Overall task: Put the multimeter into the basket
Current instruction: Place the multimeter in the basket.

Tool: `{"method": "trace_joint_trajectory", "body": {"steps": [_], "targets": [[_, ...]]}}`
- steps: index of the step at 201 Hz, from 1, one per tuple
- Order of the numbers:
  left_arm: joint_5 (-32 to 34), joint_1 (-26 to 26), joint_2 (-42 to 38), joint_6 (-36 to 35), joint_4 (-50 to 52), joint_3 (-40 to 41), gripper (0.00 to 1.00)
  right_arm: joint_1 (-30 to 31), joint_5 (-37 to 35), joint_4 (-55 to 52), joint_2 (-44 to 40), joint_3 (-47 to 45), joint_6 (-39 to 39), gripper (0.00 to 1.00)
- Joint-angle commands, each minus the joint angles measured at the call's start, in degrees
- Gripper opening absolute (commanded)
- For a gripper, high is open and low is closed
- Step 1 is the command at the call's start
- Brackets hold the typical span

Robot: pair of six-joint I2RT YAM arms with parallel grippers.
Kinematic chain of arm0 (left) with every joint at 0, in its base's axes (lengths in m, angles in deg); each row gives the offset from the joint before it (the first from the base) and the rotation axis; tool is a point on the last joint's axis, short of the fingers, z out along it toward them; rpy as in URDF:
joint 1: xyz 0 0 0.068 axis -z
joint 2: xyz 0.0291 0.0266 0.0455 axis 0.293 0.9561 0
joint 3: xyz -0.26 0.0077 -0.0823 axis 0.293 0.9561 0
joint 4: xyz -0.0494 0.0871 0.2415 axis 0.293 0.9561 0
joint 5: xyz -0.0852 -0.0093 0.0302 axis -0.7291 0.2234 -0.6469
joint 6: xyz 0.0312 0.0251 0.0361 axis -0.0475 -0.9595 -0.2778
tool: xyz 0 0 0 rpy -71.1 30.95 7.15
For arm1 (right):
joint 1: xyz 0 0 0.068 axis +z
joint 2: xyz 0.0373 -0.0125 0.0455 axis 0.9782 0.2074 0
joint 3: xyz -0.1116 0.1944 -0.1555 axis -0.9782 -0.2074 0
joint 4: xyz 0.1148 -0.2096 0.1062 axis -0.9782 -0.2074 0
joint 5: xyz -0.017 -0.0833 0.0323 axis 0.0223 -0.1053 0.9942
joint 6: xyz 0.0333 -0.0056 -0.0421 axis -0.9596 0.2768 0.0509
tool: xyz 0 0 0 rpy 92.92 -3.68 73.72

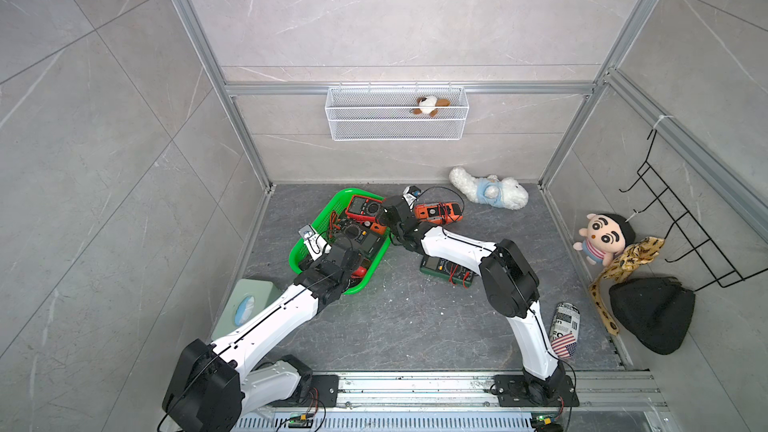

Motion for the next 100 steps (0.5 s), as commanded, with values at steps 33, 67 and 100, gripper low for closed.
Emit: {"method": "trace_joint_trajectory", "body": {"steps": [33,67,100], "targets": [[-0.2,-0.3,-1.5,-1.1,-1.7,-0.1,0.98,1.8,-2.1,-3.1,0.5,2.7,2.7,0.71],[-0.3,-0.4,-1.5,-1.0,-1.8,-0.2,0.98,1.9,-2.8,-3.3,-0.7,1.6,4.7,0.83],[-0.3,-0.4,-1.4,-0.7,-1.6,-0.1,0.98,1.9,-2.9,-4.0,-2.1,1.6,8.7,0.91]]}}
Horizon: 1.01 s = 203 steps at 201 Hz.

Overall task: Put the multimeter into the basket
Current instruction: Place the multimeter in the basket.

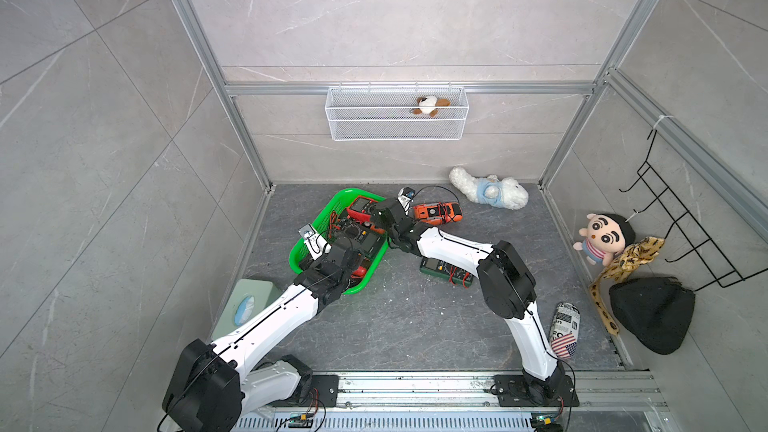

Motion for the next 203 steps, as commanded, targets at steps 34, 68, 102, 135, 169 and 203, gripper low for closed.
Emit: {"method": "trace_joint_trajectory", "body": {"steps": [34,68,102,135,169,203], "targets": [[-0.3,-0.4,-1.2,-0.1,-0.6,-0.1,0.98,0.5,-1.3,-1.6,-4.1,0.7,7.6,0.93],[-0.3,-0.3,-1.4,0.2,-0.3,-0.1,0.98,0.5,0.4,-0.3,-6.6,-1.6,10.4,0.78],[0.3,-0.3,-1.9,0.3,-0.1,0.1,0.98,0.4,5.2,-1.3,-7.0,-1.3,14.2,0.59],[0.4,-0.5,-1.6,0.3,0.1,0.0,0.98,0.4,11.4,-4.4,-4.5,1.2,18.4,0.49],[0.1,-0.5,-1.2,0.1,0.2,0.0,0.98,0.2,13.0,-6.8,-1.9,2.2,19.4,0.38],[-0.2,-0.7,-1.2,-0.1,0.4,0.0,0.98,-0.6,13.1,-11.0,1.9,5.5,20.0,0.38]]}}
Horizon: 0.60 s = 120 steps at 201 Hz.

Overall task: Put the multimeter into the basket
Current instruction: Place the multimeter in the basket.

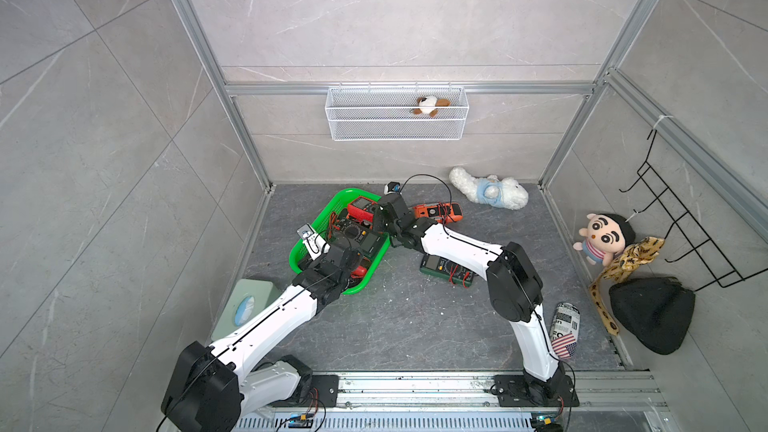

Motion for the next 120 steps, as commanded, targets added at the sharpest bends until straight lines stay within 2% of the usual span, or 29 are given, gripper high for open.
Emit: {"method": "trace_joint_trajectory", "body": {"steps": [1,54,91,120], "targets": [[-0.2,-0.4,-0.6,-0.2,0.3,0.1,0.98,-0.6,1.3,-5.2,4.0,3.5,1.8,0.38],[-0.2,-0.9,-1.0,-0.4,1.0,0.0,0.98,-1.0,3.7,-10.5,10.0,9.4,2.8,0.35],[-0.4,-1.0,-1.7,-0.8,1.3,-0.3,0.98,-1.0,5.7,-9.3,5.8,7.2,4.1,0.37],[-1.1,-1.0,-2.8,-1.7,1.5,-0.5,0.98,-0.9,8.7,-9.6,0.4,5.8,6.3,0.46]]}}
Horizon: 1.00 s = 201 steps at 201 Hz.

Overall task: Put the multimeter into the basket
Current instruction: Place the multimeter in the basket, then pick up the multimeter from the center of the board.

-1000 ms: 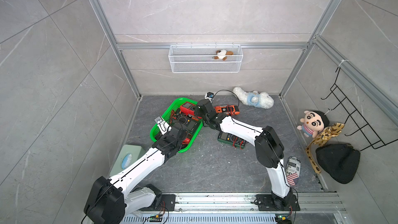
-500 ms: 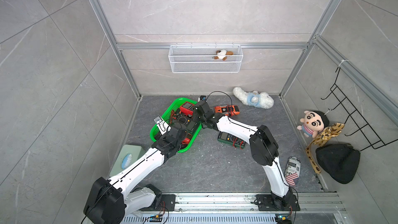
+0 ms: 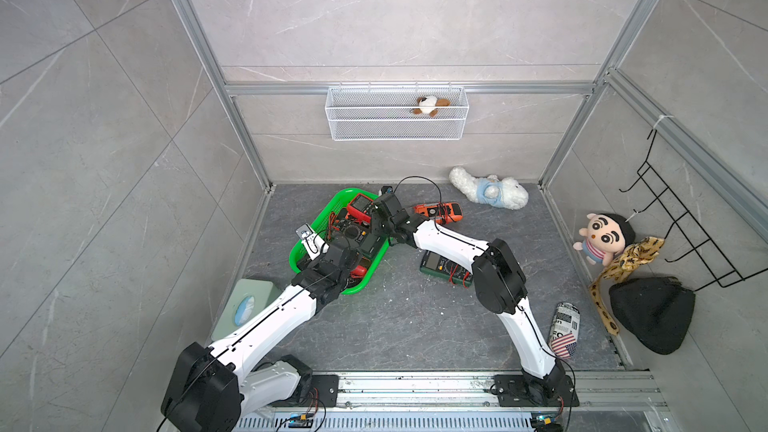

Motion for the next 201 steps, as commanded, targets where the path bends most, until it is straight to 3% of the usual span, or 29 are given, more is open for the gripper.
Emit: {"method": "trace_joint_trajectory", "body": {"steps": [1,53,103,126,171,201], "targets": [[-0.8,-0.4,-2.2,-1.7,0.7,-0.5,0.98,0.2,4.2,-2.7,-6.1,-1.8,2.9,0.46],[-4.5,-0.2,-4.9,-5.3,-0.1,-0.3,0.98,-0.8,8.9,-2.9,-19.2,-13.1,5.0,0.64],[-17.2,1.3,-5.9,-9.2,-7.5,2.4,0.98,-11.1,16.3,-3.5,-35.1,-33.8,4.1,0.74],[-16.9,6.0,-4.4,-10.4,-9.8,2.6,0.98,-17.9,20.3,-6.0,-39.7,-40.8,5.3,0.79],[-11.2,18.1,4.1,-14.9,-13.2,-0.6,0.98,-26.9,25.1,-9.8,-38.4,-46.1,10.5,0.93],[-13.2,21.6,11.0,-14.9,-15.2,-3.0,0.98,-30.5,27.1,-8.8,-33.9,-45.7,12.7,0.97]]}}
